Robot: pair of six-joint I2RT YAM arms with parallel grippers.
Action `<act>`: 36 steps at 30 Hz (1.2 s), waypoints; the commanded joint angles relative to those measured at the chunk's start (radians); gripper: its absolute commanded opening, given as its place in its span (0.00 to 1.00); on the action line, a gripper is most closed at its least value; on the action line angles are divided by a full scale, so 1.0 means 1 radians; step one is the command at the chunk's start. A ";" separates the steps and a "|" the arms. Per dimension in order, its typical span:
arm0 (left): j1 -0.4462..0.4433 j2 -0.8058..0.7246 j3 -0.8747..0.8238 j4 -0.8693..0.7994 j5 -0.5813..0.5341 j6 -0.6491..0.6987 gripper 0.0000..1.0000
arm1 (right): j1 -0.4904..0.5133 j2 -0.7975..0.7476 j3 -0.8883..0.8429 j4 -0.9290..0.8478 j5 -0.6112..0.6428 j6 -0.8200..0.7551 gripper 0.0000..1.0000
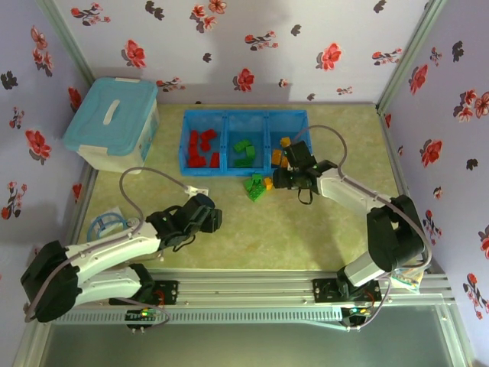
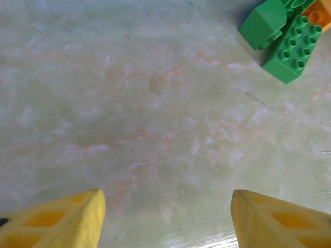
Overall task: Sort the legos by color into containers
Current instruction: Pick up the lego from the center of the table.
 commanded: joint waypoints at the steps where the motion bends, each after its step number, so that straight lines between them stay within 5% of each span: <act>1: -0.007 0.003 0.021 0.016 -0.011 0.002 0.65 | 0.010 0.002 -0.027 0.097 -0.037 0.033 0.58; 27: -0.009 -0.073 -0.022 -0.014 -0.024 -0.016 0.65 | 0.073 0.268 0.099 0.138 -0.003 0.072 0.54; 36: -0.010 -0.087 -0.034 -0.016 -0.025 -0.017 0.65 | 0.076 0.312 0.090 0.149 0.017 0.095 0.40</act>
